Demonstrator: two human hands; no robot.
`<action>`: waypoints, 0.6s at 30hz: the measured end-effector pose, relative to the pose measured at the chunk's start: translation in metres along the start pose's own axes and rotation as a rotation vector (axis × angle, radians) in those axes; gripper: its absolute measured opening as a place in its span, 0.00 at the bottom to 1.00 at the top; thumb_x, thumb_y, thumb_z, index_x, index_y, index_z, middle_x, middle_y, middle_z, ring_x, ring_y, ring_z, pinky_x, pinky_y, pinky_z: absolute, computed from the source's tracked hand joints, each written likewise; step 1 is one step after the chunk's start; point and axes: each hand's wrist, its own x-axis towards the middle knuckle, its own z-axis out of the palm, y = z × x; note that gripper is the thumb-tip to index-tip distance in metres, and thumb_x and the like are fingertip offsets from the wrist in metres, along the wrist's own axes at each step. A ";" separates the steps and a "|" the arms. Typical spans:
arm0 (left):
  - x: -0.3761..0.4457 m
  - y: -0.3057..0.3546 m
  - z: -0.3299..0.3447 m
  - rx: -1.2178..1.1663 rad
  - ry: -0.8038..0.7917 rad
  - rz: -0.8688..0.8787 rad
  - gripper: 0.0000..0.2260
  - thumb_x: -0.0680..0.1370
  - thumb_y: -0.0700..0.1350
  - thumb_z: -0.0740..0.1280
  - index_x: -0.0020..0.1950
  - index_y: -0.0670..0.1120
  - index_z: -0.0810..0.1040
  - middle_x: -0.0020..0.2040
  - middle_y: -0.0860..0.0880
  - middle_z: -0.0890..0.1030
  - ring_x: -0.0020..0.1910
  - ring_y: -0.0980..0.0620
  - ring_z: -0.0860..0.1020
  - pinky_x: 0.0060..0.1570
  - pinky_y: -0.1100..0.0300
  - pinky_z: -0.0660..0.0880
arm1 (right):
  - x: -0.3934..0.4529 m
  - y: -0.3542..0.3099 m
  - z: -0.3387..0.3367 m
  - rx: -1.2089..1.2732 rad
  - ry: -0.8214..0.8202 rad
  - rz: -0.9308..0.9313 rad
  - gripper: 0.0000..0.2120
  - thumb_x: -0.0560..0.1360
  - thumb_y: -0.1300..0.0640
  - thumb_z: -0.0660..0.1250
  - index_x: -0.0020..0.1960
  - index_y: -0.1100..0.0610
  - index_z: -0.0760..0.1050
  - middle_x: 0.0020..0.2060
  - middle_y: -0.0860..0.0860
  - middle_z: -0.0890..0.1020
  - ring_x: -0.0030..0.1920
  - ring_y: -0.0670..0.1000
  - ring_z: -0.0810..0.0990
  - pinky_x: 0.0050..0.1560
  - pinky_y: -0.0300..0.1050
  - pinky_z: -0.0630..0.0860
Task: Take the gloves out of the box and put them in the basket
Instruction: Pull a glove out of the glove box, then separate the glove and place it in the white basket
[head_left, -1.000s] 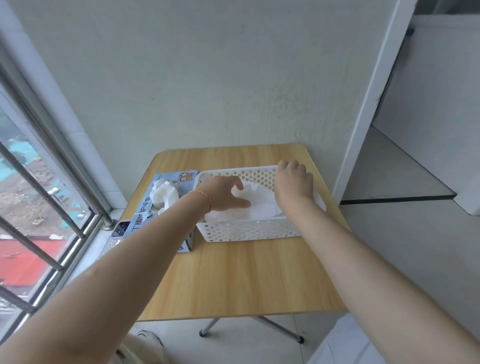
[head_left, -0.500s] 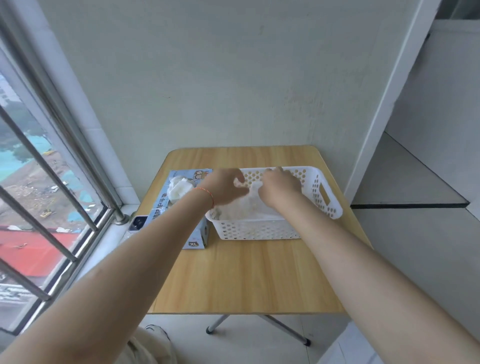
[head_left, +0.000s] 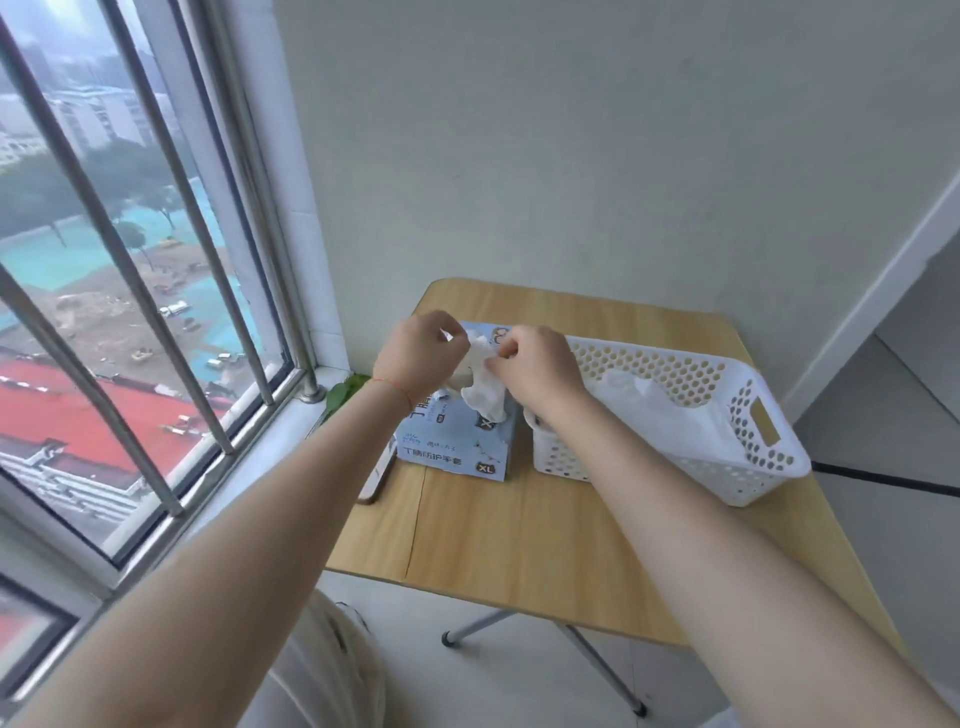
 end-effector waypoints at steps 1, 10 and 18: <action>0.000 -0.001 -0.001 -0.037 -0.021 -0.008 0.07 0.77 0.45 0.64 0.51 0.49 0.81 0.42 0.51 0.80 0.37 0.53 0.76 0.36 0.62 0.73 | 0.001 -0.003 -0.002 0.019 0.010 -0.003 0.09 0.75 0.55 0.67 0.43 0.61 0.79 0.42 0.54 0.82 0.44 0.56 0.80 0.46 0.51 0.78; -0.006 -0.004 -0.008 -0.258 -0.070 0.072 0.12 0.75 0.46 0.71 0.58 0.54 0.77 0.41 0.51 0.77 0.34 0.54 0.75 0.30 0.73 0.69 | 0.010 -0.015 -0.019 0.272 0.055 0.000 0.12 0.82 0.55 0.57 0.47 0.61 0.74 0.39 0.50 0.76 0.39 0.49 0.72 0.34 0.37 0.65; -0.001 0.001 -0.010 -0.199 0.094 0.066 0.03 0.74 0.46 0.70 0.42 0.48 0.82 0.40 0.49 0.81 0.38 0.52 0.76 0.38 0.61 0.72 | -0.007 -0.008 -0.029 0.431 -0.173 0.083 0.22 0.71 0.40 0.71 0.55 0.54 0.71 0.46 0.48 0.78 0.46 0.47 0.79 0.45 0.44 0.74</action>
